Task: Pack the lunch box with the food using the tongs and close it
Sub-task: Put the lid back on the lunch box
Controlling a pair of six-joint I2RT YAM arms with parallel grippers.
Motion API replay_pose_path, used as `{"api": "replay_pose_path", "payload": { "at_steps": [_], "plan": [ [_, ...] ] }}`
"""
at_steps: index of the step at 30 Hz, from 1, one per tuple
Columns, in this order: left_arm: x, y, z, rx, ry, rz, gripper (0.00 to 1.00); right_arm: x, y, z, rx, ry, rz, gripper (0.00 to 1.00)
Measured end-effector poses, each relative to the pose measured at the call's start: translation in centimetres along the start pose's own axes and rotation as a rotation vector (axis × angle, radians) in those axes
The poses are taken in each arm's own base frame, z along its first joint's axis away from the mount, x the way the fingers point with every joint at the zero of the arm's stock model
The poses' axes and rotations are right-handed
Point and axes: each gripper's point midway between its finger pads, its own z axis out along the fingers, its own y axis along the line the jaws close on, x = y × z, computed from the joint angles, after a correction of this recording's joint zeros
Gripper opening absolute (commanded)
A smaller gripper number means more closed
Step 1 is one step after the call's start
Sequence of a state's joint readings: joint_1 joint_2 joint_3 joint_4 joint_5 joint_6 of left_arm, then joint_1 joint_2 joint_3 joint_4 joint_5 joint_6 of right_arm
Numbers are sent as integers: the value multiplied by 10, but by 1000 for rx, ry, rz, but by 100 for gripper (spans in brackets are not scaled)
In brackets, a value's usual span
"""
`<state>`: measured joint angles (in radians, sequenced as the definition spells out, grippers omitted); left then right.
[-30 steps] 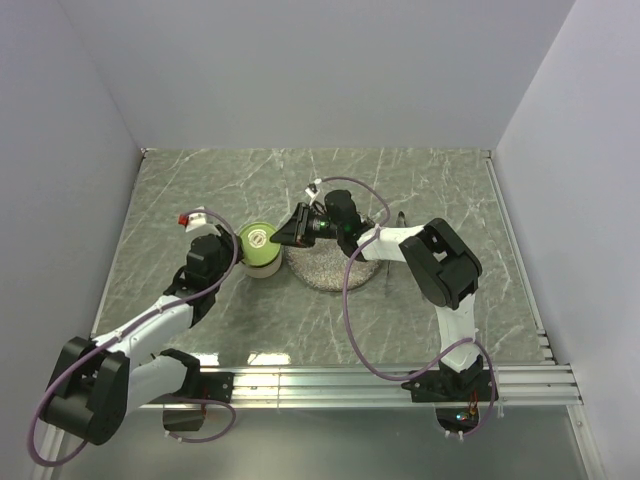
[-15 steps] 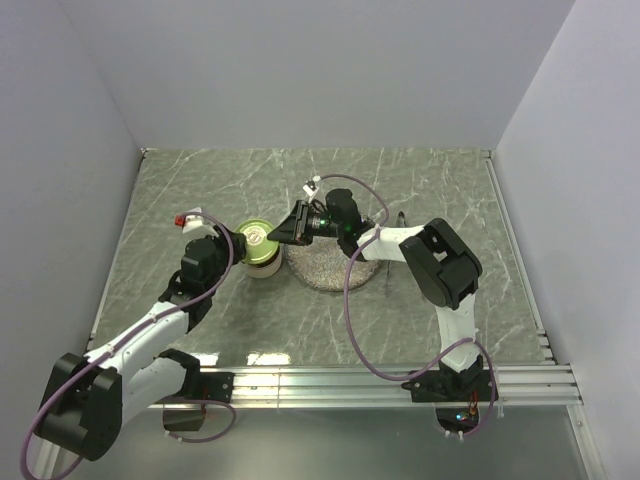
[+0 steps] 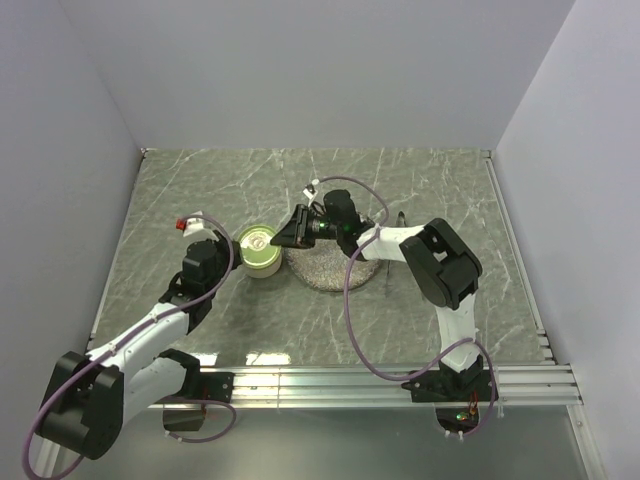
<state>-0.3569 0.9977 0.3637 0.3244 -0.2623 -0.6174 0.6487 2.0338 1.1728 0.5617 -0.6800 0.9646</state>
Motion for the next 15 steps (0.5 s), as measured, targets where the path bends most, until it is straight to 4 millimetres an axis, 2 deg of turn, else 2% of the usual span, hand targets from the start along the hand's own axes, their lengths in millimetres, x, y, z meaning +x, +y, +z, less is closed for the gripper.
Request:
{"api": "replay_pose_path", "payload": {
  "at_steps": [5, 15],
  "plan": [
    [12, 10, -2, -25, 32, 12, 17, 8, -6, 5, 46, 23, -21, 0],
    [24, 21, -4, -64, 69, 31, 15, 13, -17, 14, 108, 50, -50, 0]
  ]
}}
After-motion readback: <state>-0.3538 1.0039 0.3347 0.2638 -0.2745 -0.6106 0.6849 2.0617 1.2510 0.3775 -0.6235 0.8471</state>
